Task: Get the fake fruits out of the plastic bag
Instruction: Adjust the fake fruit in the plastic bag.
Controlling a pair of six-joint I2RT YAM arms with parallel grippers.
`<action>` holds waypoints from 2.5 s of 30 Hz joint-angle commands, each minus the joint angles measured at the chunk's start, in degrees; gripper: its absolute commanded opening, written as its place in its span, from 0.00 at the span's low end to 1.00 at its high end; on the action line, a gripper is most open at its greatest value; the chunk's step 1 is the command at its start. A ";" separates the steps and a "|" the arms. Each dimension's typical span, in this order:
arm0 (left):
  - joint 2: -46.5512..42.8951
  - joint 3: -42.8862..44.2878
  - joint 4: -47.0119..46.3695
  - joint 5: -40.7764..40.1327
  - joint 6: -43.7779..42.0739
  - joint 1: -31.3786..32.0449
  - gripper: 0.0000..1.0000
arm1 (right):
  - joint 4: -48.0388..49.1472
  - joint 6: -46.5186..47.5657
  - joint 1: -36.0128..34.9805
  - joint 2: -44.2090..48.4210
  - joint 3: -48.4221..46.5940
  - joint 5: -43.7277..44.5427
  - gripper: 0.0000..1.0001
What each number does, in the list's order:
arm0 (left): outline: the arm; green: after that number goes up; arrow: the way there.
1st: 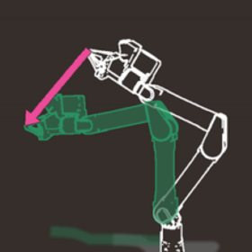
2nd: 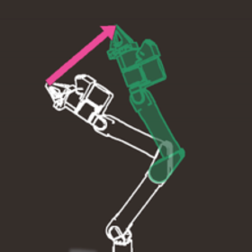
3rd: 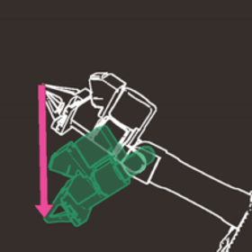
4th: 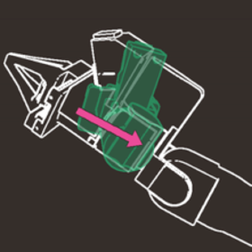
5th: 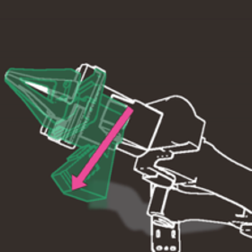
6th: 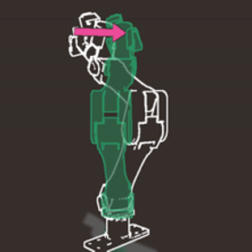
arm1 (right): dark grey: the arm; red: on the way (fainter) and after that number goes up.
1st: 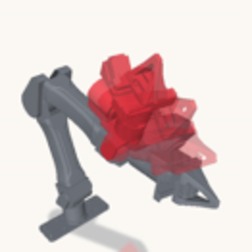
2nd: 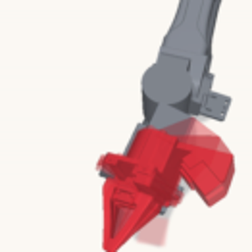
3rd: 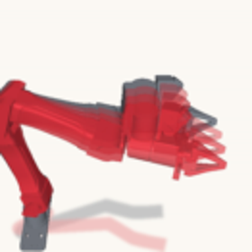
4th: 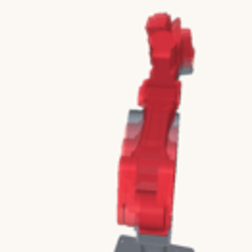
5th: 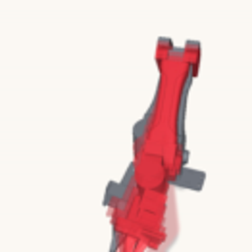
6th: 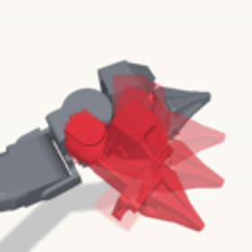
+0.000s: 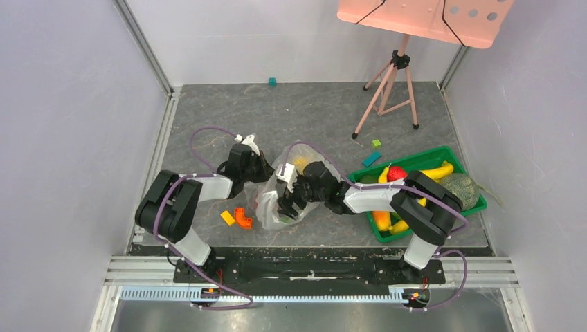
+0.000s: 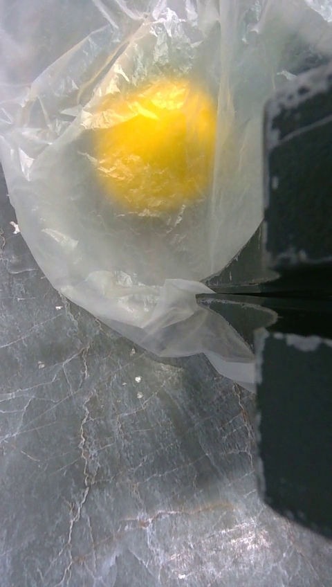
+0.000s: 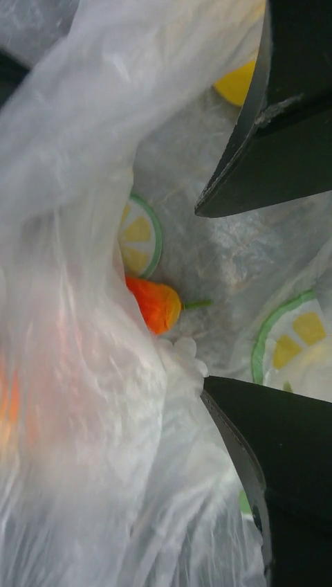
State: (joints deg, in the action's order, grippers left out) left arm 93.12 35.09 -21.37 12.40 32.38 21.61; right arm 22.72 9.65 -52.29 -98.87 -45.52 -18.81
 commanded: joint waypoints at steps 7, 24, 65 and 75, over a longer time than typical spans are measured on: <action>0.52 1.81 -2.36 0.87 0.68 0.02 0.02 | 12.16 -6.30 -0.44 1.26 2.00 -7.77 0.92; 1.55 2.30 -2.44 2.01 1.50 0.09 0.02 | 21.23 -14.99 -1.84 -8.37 -2.76 -3.93 0.98; 2.64 3.96 1.30 0.01 1.07 0.01 0.02 | -3.95 -13.88 -4.80 3.17 2.27 39.05 0.31; 2.89 4.18 1.49 0.46 0.91 0.02 0.02 | -12.74 -19.10 -5.71 5.30 2.38 46.40 0.68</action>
State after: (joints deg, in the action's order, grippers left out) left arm 95.88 37.56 -19.77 13.56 32.51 21.65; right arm 13.50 -7.44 -57.67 -97.23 -43.90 23.73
